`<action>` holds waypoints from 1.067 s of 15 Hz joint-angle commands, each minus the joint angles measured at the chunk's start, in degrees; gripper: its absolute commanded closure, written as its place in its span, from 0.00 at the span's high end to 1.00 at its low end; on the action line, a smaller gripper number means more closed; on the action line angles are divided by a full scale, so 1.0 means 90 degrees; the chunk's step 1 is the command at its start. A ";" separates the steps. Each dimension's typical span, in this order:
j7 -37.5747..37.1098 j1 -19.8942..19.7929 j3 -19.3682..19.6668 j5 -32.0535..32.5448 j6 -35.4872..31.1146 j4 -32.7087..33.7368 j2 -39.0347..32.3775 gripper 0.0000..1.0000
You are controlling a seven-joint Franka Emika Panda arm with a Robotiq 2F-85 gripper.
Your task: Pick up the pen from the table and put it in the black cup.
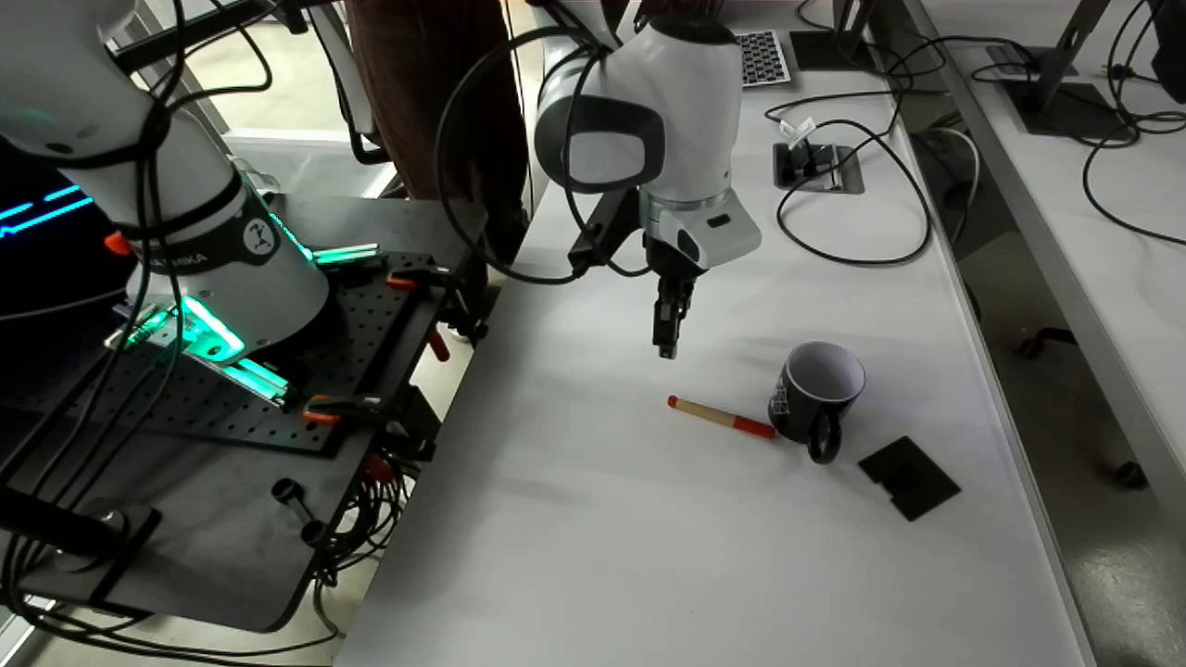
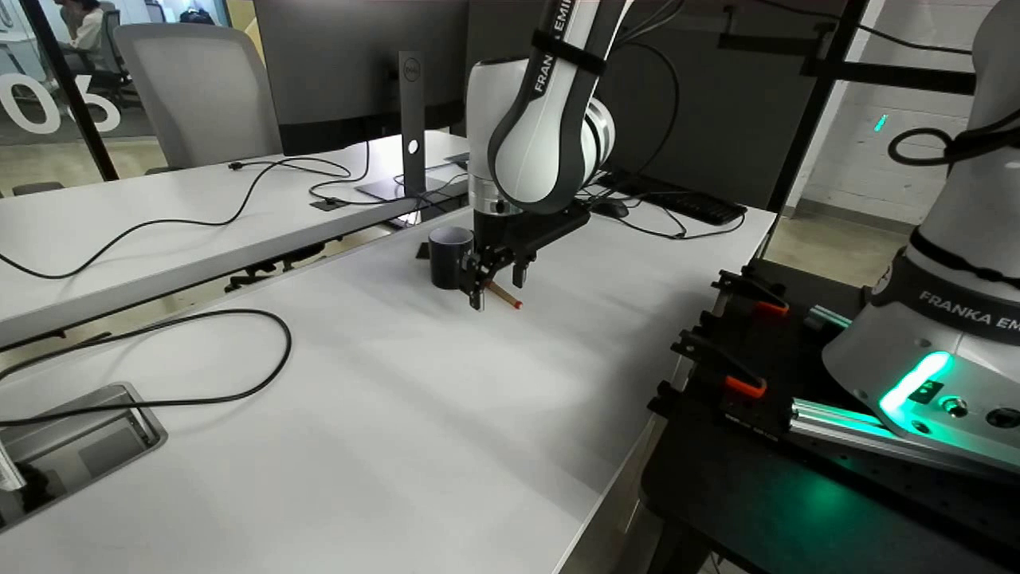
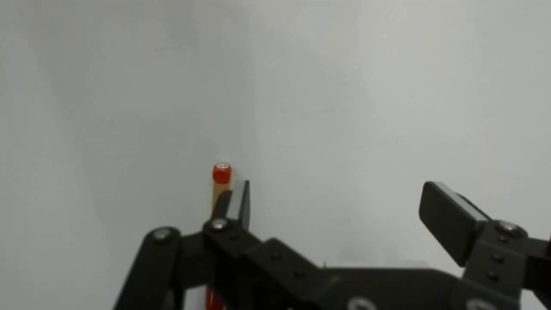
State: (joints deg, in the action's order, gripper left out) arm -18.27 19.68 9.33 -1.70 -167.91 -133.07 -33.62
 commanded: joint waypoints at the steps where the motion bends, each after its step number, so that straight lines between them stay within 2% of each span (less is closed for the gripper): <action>1: -0.0326 0.0237 0.0258 0.0131 -0.0009 0.0006 -0.0048 1.00; 8: -0.0683 0.0600 0.0623 0.0166 0.0011 0.0014 -0.0106 1.00; 12: -0.0944 0.0530 0.0463 -0.0078 -0.0011 0.0011 -0.0109 1.00; 16: -0.0862 0.0468 0.0423 0.0027 0.0015 0.0009 -0.0091 1.00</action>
State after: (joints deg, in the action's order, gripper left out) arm -25.86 24.21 13.33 -1.81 -167.88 -133.12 -34.41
